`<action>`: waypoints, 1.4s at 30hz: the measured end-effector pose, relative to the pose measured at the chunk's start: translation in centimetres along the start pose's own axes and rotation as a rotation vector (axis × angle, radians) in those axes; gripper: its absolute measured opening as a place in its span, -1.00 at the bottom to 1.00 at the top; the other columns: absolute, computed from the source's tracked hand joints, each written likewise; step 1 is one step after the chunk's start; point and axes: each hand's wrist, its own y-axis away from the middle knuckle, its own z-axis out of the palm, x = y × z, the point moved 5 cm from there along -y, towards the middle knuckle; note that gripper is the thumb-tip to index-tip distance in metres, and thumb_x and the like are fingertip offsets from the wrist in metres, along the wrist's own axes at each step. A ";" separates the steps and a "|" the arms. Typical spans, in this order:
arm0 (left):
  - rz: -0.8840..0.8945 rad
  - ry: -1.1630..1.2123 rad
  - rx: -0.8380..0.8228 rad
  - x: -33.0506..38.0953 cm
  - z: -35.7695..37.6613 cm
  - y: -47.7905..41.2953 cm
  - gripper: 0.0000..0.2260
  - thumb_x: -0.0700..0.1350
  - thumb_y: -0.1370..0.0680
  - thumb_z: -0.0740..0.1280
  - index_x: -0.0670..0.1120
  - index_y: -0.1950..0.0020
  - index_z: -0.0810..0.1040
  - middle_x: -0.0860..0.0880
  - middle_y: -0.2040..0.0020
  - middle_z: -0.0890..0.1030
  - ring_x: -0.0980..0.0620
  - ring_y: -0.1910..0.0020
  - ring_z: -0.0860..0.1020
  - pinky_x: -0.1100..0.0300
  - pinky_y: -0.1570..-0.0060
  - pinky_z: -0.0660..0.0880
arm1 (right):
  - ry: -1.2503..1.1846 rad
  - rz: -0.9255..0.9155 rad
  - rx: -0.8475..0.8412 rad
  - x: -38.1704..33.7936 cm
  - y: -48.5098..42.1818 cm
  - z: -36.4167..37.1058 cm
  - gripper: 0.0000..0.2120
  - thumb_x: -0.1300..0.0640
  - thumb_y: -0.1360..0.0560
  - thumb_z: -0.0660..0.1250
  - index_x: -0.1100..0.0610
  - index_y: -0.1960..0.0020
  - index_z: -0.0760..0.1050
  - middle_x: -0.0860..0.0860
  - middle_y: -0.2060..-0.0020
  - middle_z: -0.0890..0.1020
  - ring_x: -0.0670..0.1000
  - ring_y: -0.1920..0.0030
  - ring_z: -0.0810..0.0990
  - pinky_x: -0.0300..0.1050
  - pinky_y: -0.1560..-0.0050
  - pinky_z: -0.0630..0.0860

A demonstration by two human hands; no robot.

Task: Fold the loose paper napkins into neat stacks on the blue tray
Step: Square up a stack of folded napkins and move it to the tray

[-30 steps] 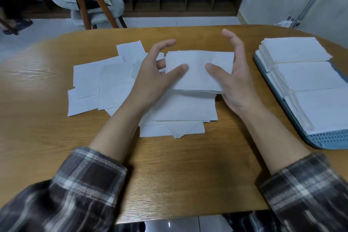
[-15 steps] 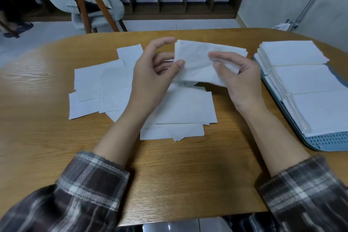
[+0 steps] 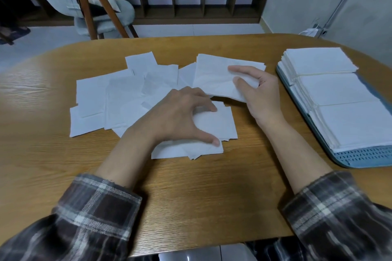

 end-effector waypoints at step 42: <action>-0.133 0.819 0.678 -1.4 -3.0 0.4 -0.65 -0.18 -0.56 0.55 0.02 -0.31 0.58 0.02 0.02 0.76 0.06 0.09 0.73 0.23 0.21 0.60 | -0.186 0.028 -0.284 -0.9 0.8 2.0 -0.32 0.06 -0.56 0.53 -0.23 -0.56 0.30 -0.20 -0.53 0.40 0.04 -0.51 0.44 0.29 -0.47 0.44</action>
